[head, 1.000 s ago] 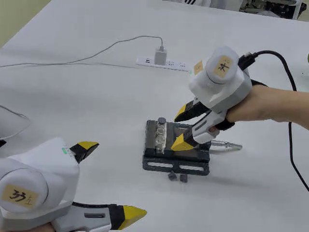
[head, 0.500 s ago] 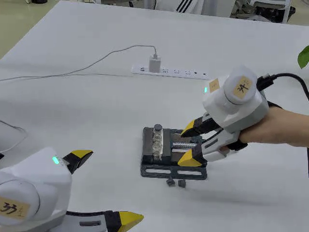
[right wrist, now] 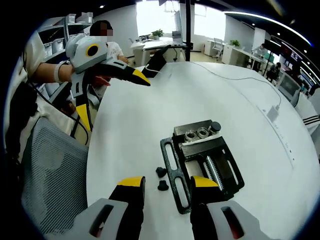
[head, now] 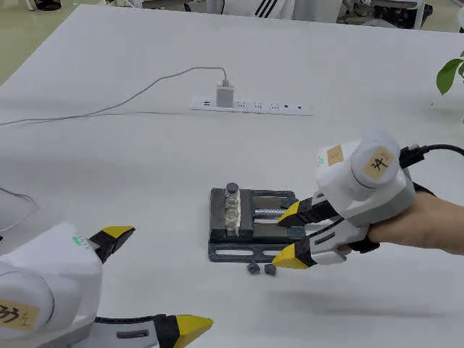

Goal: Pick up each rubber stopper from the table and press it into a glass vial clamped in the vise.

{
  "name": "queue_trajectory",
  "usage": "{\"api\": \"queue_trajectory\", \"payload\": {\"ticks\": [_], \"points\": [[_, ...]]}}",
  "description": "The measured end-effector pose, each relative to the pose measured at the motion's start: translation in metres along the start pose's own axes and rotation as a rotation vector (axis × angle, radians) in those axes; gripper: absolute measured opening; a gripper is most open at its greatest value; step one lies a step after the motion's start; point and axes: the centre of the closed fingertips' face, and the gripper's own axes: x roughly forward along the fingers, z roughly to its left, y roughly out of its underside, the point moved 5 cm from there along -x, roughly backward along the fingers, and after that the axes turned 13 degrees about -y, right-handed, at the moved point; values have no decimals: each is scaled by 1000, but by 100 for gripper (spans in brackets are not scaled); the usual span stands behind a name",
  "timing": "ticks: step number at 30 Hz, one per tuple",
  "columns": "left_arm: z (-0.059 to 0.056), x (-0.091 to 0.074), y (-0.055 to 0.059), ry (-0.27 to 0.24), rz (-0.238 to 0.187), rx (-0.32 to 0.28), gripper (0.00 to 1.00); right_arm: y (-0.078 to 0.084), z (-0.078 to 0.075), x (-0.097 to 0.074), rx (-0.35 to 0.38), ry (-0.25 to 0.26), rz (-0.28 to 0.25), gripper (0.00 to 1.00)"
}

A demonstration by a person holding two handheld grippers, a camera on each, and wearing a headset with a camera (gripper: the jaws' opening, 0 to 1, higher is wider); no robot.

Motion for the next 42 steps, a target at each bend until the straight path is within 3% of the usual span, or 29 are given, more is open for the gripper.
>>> {"api": "queue_trajectory", "payload": {"ticks": [14, 42], "points": [[-3, 1, 2, -3, -6, -14, 94, 19, 7, 10, -17, 27, -41, 25], [-4, 0, 8, -2, 10, -32, 93, 34, 0, 32, -74, 15, -2, 13]]}}
